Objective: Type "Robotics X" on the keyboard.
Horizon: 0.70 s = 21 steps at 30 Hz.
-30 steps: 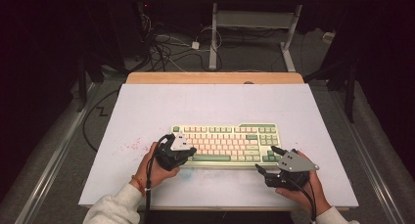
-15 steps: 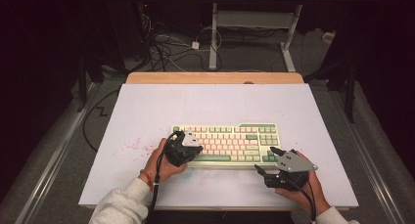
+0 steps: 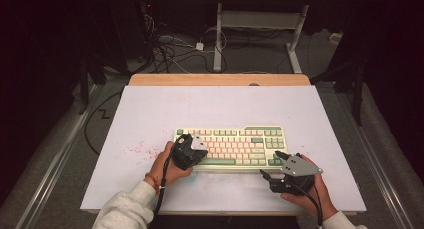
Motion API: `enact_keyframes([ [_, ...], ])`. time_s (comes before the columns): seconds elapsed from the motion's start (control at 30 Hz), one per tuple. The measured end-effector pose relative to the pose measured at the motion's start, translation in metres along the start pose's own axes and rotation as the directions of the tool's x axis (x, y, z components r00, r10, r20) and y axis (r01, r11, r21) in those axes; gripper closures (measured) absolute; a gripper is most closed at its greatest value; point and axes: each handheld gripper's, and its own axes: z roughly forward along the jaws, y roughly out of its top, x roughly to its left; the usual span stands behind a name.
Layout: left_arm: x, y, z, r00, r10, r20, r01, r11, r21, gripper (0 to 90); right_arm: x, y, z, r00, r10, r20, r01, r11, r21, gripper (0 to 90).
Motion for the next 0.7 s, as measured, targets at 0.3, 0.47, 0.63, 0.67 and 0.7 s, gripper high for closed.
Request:
enact_keyframes([
  [0.3, 0.0002, 0.0012, -0.0068, 0.9998, 0.007, -0.017, -0.007, 0.9996, -0.026, 84.9, -0.0002, 0.0005, -0.0005, 1.0, 0.004, 0.003, -0.004, 1.0, -0.005, 24.4],
  [0.47, 0.0, 0.001, -0.0102, 0.9993, 0.019, -0.033, -0.02, 0.9989, -0.043, 81.8, -0.0002, 0.0007, -0.0008, 1.0, 0.003, 0.006, -0.003, 1.0, -0.007, 24.4],
  [0.63, 0.0015, 0.0, -0.0105, 0.9991, 0.014, -0.04, -0.016, 0.9987, -0.048, 77.9, -0.0005, 0.0005, -0.0008, 1.0, 0.004, 0.006, -0.004, 1.0, -0.006, 24.4],
  [0.67, 0.0016, -0.0003, -0.0105, 0.9988, 0.015, -0.046, -0.017, 0.9986, -0.049, 76.1, -0.0005, 0.0006, -0.0008, 1.0, 0.005, 0.005, -0.005, 1.0, -0.006, 24.4],
  [0.7, 0.0018, -0.0005, -0.0108, 0.9989, 0.014, -0.044, -0.016, 0.9985, -0.052, 75.3, -0.0004, 0.0006, -0.0009, 1.0, 0.004, 0.005, -0.004, 1.0, -0.007, 24.4],
])
